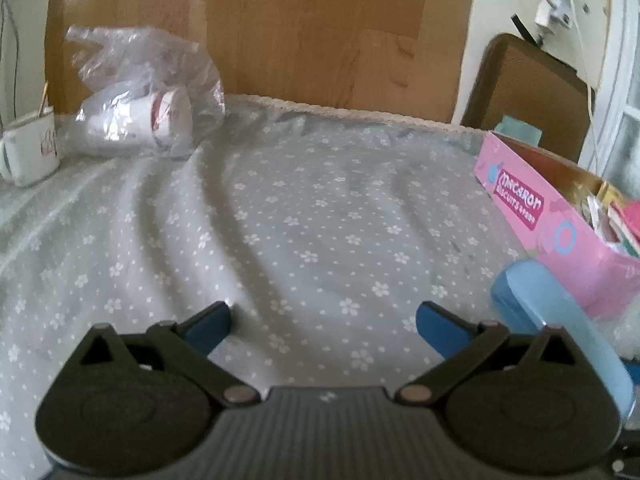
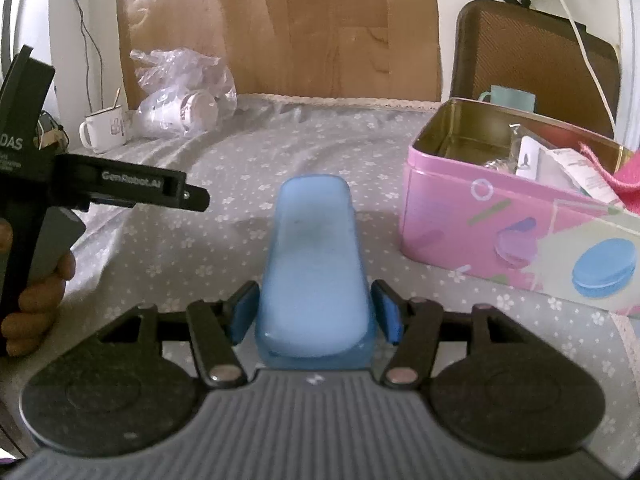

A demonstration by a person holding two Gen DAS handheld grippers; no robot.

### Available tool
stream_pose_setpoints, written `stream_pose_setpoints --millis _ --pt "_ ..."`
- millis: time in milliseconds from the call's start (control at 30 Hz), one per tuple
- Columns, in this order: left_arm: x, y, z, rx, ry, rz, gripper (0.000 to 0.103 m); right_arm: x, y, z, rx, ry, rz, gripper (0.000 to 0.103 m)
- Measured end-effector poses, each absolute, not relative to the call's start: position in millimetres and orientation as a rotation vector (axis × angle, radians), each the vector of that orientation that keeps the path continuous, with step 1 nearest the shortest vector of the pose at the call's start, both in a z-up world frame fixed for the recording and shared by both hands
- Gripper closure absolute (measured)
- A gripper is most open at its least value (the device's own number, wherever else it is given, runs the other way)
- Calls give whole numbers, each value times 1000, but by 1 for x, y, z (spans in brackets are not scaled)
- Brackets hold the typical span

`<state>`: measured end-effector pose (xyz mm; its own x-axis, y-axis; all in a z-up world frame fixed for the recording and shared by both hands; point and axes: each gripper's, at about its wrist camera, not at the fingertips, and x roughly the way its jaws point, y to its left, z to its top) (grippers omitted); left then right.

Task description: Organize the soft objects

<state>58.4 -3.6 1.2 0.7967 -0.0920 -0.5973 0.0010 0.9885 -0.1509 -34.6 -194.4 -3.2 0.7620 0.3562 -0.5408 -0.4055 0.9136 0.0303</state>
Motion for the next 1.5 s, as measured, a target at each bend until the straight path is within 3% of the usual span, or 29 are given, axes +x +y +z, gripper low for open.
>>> stream_pose_setpoints --millis 1433,1500 --pt "55 9 1 -235 630 -105 1 -34 -193 -4 -100 570 415 35" --pt "55 9 1 -233 631 -107 1 -34 -192 -4 -110 568 411 41"
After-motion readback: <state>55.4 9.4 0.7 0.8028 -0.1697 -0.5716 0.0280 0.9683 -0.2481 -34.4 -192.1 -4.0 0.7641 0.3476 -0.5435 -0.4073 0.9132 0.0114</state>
